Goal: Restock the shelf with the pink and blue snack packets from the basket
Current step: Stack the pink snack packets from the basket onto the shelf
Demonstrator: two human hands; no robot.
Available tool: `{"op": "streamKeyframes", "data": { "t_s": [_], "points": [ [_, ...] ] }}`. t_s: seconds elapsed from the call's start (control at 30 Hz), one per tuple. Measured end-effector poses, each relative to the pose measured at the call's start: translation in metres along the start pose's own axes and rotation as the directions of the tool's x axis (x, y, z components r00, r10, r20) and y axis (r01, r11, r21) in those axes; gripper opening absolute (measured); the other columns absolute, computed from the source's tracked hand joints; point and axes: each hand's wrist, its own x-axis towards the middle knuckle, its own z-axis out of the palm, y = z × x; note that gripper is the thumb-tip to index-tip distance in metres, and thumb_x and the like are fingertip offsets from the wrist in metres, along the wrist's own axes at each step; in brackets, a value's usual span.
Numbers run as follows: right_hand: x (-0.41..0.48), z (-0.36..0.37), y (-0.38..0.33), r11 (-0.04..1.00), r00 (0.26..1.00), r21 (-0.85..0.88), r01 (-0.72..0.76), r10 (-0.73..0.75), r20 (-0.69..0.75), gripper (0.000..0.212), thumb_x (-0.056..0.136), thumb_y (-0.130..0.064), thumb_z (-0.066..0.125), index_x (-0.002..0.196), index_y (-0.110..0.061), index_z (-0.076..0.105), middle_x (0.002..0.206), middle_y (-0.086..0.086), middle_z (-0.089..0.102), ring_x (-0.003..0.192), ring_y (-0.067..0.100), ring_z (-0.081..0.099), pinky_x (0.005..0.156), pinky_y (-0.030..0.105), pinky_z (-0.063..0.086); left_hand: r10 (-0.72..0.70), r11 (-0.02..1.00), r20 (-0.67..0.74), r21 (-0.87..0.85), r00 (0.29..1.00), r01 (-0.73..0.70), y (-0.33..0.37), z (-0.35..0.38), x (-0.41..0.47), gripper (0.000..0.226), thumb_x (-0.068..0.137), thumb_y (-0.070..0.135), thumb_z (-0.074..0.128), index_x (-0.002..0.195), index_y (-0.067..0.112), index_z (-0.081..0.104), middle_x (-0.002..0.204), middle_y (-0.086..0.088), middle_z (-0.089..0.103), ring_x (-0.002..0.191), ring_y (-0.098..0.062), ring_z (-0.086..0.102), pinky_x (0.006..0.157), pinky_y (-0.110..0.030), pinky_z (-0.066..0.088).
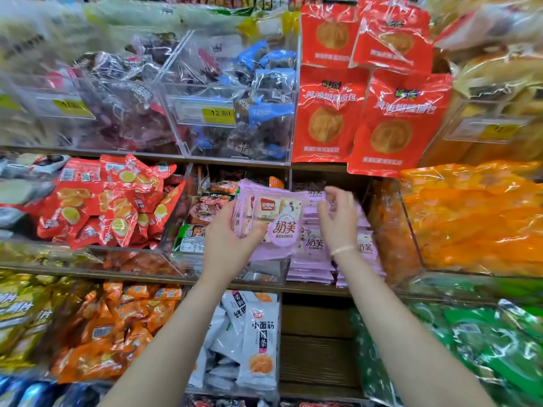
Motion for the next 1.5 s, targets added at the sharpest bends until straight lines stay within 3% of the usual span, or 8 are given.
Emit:
{"op": "streamKeyframes", "data": {
  "t_s": [0.13, 0.33, 0.5, 0.87, 1.0, 1.17, 1.3, 1.5],
  "points": [
    [-0.065, -0.003, -0.031, 0.913, 0.962, 0.407, -0.026, -0.089, 0.26, 0.024, 0.083, -0.049, 0.05, 0.092, -0.029, 0.059, 0.095, -0.004, 0.062, 0.087, 0.002, 0.057, 0.074, 0.016, 0.047, -0.001, 1.0, 0.011, 0.02, 1.0, 0.0, 0.002, 0.0, 0.001, 0.024, 0.072, 0.041, 0.062, 0.096, 0.042, 0.056, 0.088, 0.016, 0.067, 0.079, 0.004, 0.06, 0.065, -0.008, 0.043],
    [-0.073, -0.003, -0.037, 0.836, 0.935, 0.51, -0.203, 0.011, 0.354, 0.013, 0.084, -0.023, 0.067, 0.094, -0.029, 0.061, 0.095, -0.009, 0.067, 0.087, 0.003, 0.062, 0.071, 0.011, 0.047, -0.025, 0.999, 0.012, 0.023, 1.0, 0.025, 0.003, 0.0, 0.001, 0.024, 0.072, 0.048, 0.068, 0.091, 0.038, 0.058, 0.083, 0.015, 0.067, 0.075, 0.004, 0.06, 0.063, -0.01, 0.042],
    [-0.068, -0.013, -0.017, 0.552, 0.899, 0.71, -0.438, 0.267, 0.347, 0.017, 0.088, -0.021, 0.06, 0.105, -0.019, 0.06, 0.105, -0.004, 0.069, 0.083, 0.012, 0.068, 0.056, 0.022, 0.054, -0.062, 0.994, -0.006, 0.09, 0.998, 0.062, -0.003, 0.004, 0.002, 0.038, 0.071, 0.054, 0.073, 0.1, 0.031, 0.061, 0.092, 0.013, 0.068, 0.085, -0.007, 0.062, 0.074, -0.029, 0.049],
    [0.005, -0.043, 0.045, 0.534, 0.732, 0.614, -0.582, 0.672, 0.109, 0.018, 0.085, -0.031, 0.065, 0.095, -0.016, 0.064, 0.078, 0.0, 0.067, 0.046, 0.007, 0.052, 0.043, 0.017, 0.047, 0.019, 0.986, -0.009, 0.168, 1.0, -0.017, -0.005, 0.005, 0.003, 0.021, 0.081, 0.04, 0.07, 0.095, 0.032, 0.057, 0.083, 0.017, 0.062, 0.081, 0.008, 0.055, 0.062, -0.003, 0.036],
    [0.024, -0.038, 0.049, 0.454, 0.714, 0.672, -0.585, 0.681, 0.162, 0.032, 0.084, -0.02, 0.067, 0.113, -0.009, 0.059, 0.075, 0.003, 0.063, 0.063, 0.011, 0.06, 0.055, 0.02, 0.05, 0.031, 0.985, -0.01, 0.171, 0.999, -0.029, -0.005, 0.005, 0.002, 0.021, 0.081, 0.04, 0.07, 0.094, 0.032, 0.055, 0.082, 0.017, 0.061, 0.08, 0.008, 0.054, 0.061, -0.004, 0.035],
    [0.021, -0.028, 0.053, 0.268, 0.672, 0.817, -0.511, 0.718, 0.184, 0.056, 0.09, -0.001, 0.053, 0.141, -0.008, 0.032, 0.126, 0.019, 0.054, 0.111, 0.024, 0.06, 0.088, 0.029, 0.045, 0.053, 0.984, -0.015, 0.173, 0.998, -0.05, -0.005, 0.005, 0.002, 0.02, 0.081, 0.038, 0.07, 0.092, 0.034, 0.054, 0.078, 0.017, 0.059, 0.075, 0.011, 0.052, 0.059, -0.004, 0.034],
    [0.007, -0.024, 0.051, 0.619, 0.745, 0.535, -0.575, 0.667, 0.03, 0.041, 0.078, -0.015, 0.06, 0.117, -0.016, 0.048, 0.109, 0.005, 0.055, 0.082, 0.014, 0.052, 0.075, 0.025, 0.044, 0.057, 0.984, -0.01, 0.172, 0.998, -0.055, -0.004, 0.005, 0.002, 0.02, 0.081, 0.039, 0.07, 0.092, 0.035, 0.053, 0.082, 0.016, 0.06, 0.078, 0.01, 0.052, 0.061, -0.004, 0.035],
    [-0.015, -0.044, 0.037, 0.863, 0.864, 0.051, -0.503, 0.503, 0.013, 0.064, 0.092, -0.01, 0.048, 0.149, -0.01, 0.017, 0.151, 0.011, 0.028, 0.13, 0.029, 0.041, 0.106, 0.044, 0.039, 0.047, 0.984, 0.005, 0.169, 0.999, -0.047, -0.005, 0.005, 0.002, 0.02, 0.081, 0.041, 0.068, 0.095, 0.035, 0.055, 0.089, 0.013, 0.064, 0.082, 0.001, 0.056, 0.063, -0.01, 0.038]
  ]
}}
